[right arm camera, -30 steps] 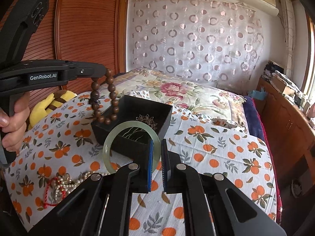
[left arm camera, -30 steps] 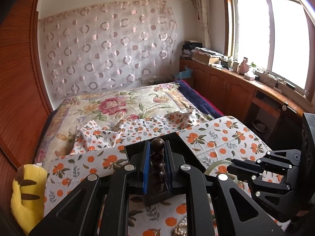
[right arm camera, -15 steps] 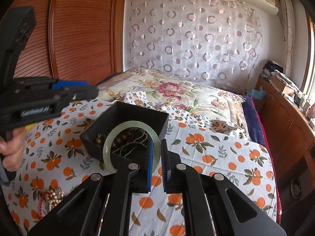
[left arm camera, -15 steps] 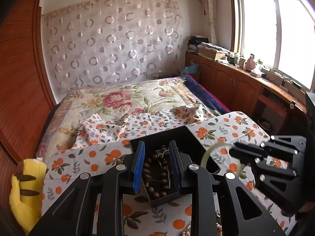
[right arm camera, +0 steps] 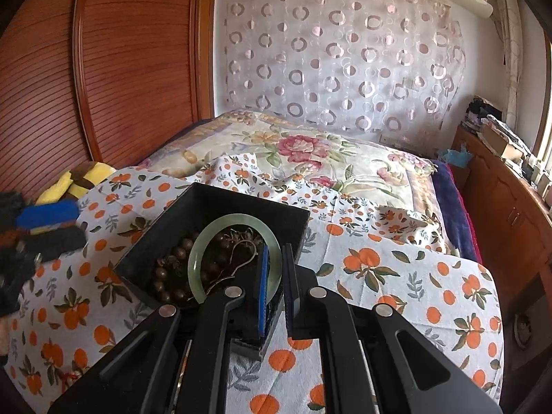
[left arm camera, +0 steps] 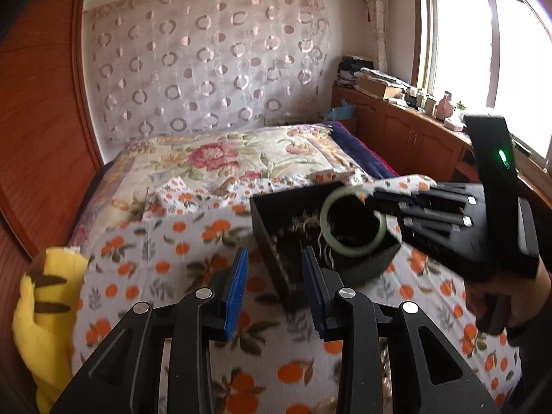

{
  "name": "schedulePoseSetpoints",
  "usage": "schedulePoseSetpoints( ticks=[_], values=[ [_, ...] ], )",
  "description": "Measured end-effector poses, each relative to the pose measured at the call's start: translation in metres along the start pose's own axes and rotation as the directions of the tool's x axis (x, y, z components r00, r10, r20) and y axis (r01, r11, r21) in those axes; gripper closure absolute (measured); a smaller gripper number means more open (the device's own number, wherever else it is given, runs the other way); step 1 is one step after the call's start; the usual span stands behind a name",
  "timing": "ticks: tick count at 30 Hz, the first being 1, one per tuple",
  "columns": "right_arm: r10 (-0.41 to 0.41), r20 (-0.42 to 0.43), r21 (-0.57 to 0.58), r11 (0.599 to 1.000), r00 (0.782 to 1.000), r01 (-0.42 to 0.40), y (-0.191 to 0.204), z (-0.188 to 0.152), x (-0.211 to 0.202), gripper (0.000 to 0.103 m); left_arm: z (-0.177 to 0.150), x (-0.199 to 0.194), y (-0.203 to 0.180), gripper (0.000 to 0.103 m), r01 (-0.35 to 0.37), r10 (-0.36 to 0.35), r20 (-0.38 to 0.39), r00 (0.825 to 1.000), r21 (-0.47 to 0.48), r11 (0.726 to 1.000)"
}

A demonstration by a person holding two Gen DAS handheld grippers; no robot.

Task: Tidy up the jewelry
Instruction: 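Lower the bead bracelet into the box with the left tool while the right tool releases the jade bangle, then move both tools to the pearl necklaces on the bed cover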

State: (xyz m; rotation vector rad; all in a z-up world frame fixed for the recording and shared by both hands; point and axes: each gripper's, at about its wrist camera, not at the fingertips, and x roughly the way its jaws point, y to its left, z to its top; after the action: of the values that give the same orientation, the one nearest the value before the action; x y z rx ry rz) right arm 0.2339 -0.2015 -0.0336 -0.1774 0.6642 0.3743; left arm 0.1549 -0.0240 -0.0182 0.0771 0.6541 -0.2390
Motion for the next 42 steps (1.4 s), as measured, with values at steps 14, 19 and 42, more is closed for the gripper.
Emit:
schedulePoseSetpoints(
  ticks=[14,19,42],
  values=[
    [0.018,0.015,-0.006,1.0,1.0,-0.018,-0.005,-0.013,-0.02,0.09,-0.057,-0.024,-0.001,0.062,0.035,-0.035,-0.043,0.998,0.004,0.999],
    [0.051,0.024,-0.007,0.999,0.998,-0.051,-0.002,-0.033,-0.046,0.09,-0.074,-0.026,-0.002,0.061,0.042,-0.042,-0.067,0.997,-0.003,0.999],
    [0.207,-0.161,-0.089,0.971,0.965,-0.223,0.066,-0.126,-0.088,0.078,-0.103,-0.023,0.0,0.048,0.041,-0.041,-0.124,0.991,-0.002,0.999]
  ],
)
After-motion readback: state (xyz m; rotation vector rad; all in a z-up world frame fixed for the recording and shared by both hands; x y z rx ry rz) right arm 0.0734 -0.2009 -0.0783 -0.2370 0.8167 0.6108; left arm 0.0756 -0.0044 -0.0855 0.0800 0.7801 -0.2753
